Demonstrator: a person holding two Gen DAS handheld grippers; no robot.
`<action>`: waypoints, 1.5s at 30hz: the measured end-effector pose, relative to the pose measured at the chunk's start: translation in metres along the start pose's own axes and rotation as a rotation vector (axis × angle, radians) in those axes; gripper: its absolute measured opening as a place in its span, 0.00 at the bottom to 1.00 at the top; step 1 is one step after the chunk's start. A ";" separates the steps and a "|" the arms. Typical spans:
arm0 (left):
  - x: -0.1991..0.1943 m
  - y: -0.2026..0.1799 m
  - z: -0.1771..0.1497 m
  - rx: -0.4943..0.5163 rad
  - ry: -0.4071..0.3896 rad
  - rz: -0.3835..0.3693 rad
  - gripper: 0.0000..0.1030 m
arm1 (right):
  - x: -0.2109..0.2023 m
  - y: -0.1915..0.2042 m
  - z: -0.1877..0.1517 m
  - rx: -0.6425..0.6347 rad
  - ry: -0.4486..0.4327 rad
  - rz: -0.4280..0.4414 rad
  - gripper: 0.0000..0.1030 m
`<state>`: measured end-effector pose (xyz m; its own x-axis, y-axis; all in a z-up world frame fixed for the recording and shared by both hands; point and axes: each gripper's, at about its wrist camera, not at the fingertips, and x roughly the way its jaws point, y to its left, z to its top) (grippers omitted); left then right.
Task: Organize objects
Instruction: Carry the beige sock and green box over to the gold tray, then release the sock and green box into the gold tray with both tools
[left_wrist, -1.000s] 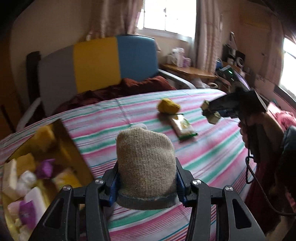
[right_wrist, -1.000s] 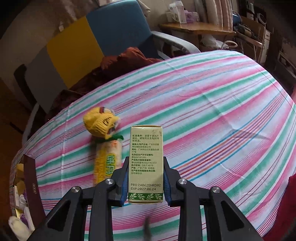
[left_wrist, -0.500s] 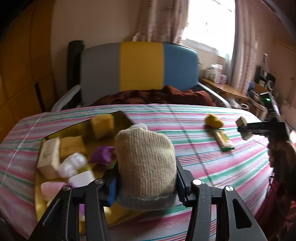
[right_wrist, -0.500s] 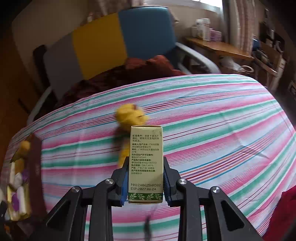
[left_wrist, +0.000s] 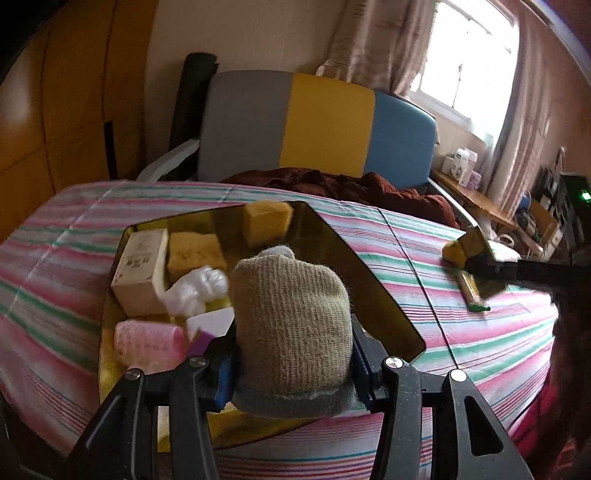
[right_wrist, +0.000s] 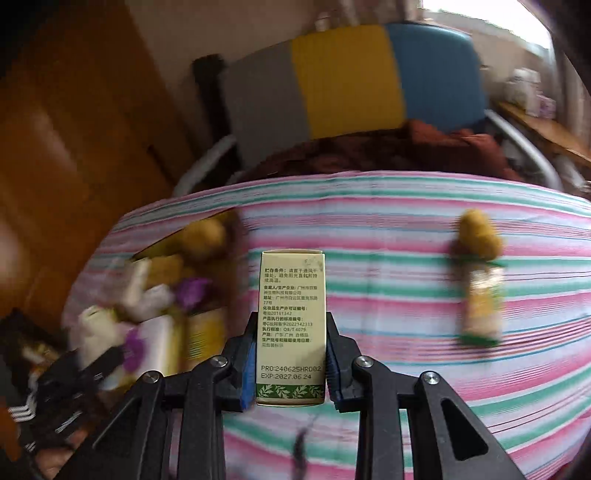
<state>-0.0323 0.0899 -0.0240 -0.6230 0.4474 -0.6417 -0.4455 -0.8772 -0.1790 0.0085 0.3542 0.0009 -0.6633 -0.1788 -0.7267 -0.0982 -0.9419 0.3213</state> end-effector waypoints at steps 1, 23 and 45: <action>-0.001 0.006 -0.001 -0.015 0.001 0.005 0.50 | 0.003 0.009 -0.003 -0.011 0.007 0.019 0.29; 0.013 0.061 0.044 -0.262 0.009 -0.100 0.50 | 0.054 0.079 0.008 -0.100 0.072 0.119 0.29; 0.017 0.061 0.030 -0.225 -0.003 0.026 0.69 | 0.075 0.091 -0.017 -0.065 0.149 0.129 0.30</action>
<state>-0.0892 0.0493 -0.0235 -0.6343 0.4241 -0.6464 -0.2747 -0.9052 -0.3243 -0.0376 0.2500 -0.0340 -0.5500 -0.3349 -0.7651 0.0323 -0.9239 0.3812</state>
